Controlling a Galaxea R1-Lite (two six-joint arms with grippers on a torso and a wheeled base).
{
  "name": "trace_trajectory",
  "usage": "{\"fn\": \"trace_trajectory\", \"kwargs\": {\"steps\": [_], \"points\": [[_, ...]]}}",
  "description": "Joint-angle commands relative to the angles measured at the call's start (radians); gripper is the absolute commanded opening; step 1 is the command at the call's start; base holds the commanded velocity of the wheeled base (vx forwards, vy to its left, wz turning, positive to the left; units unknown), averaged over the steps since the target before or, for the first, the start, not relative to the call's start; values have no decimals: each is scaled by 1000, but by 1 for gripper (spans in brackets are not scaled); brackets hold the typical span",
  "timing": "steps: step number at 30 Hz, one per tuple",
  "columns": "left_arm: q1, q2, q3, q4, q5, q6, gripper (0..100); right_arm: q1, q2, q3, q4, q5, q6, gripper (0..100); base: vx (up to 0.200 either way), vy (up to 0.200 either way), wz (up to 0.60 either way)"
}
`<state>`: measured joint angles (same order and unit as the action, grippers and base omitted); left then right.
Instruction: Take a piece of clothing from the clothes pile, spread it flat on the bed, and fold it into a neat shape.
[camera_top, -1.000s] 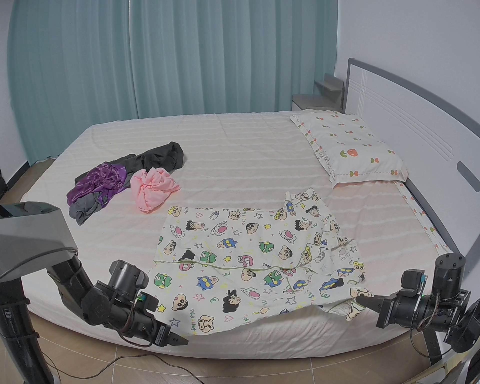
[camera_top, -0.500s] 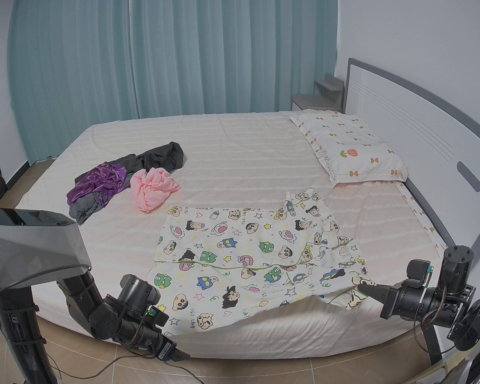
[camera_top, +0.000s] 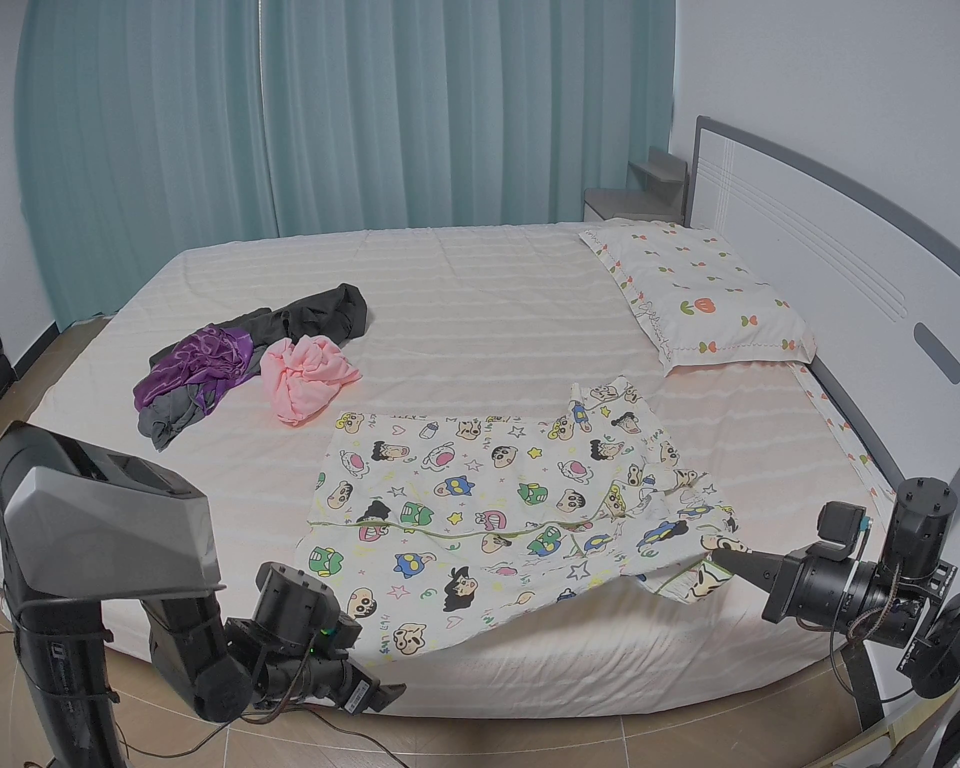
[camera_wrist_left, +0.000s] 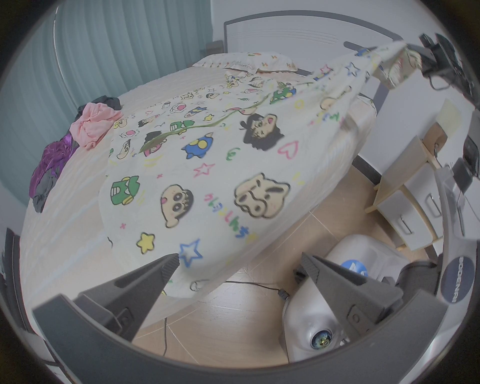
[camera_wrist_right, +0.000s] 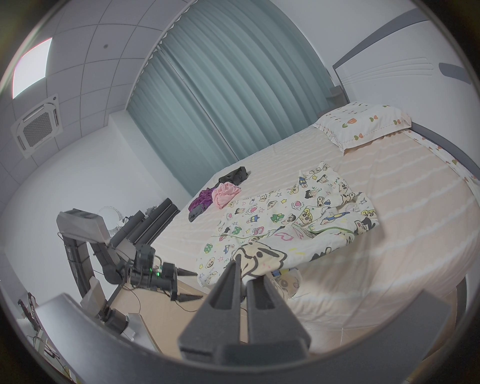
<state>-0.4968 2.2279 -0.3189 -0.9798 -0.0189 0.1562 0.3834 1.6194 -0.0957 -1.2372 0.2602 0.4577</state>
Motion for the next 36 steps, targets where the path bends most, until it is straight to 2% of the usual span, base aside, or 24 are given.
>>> {"fn": "trace_trajectory", "kwargs": {"steps": [1,5,10,12,15,17,18,19,23,32,34,36], "points": [[-43,50,72,-59,4,34,100,11,-9,-33,2,1,21,0,0,0,0],[-68,70,87,-132,16,39,100,12,-22,-33,7,1,24,0,0,0,0],[-86,138,98,-300,145,39,100,22,-45,-25,9,1,27,0,0,0,0],[-91,157,109,-347,155,40,100,22,-49,-24,9,1,27,0,0,0,0],[-98,230,143,-482,217,69,100,22,-52,-25,10,-1,27,0,0,0,0],[-98,248,158,-519,226,74,100,22,-52,-25,10,1,27,0,0,0,0],[-109,282,184,-580,234,83,100,22,-53,-25,10,-1,29,0,0,0,0],[-111,288,189,-591,237,86,100,22,-52,-27,10,-1,29,0,0,0,0],[-120,294,205,-591,327,94,100,22,-53,-27,12,-3,33,0,0,0,0],[-157,266,238,-591,441,88,100,17,-65,-24,27,-3,35,0,0,0,0],[-166,248,239,-591,501,85,100,17,-85,-32,58,-3,33,0,0,0,0],[-174,240,239,-591,522,85,100,17,-96,-35,73,-1,33,0,0,0,0]]}}
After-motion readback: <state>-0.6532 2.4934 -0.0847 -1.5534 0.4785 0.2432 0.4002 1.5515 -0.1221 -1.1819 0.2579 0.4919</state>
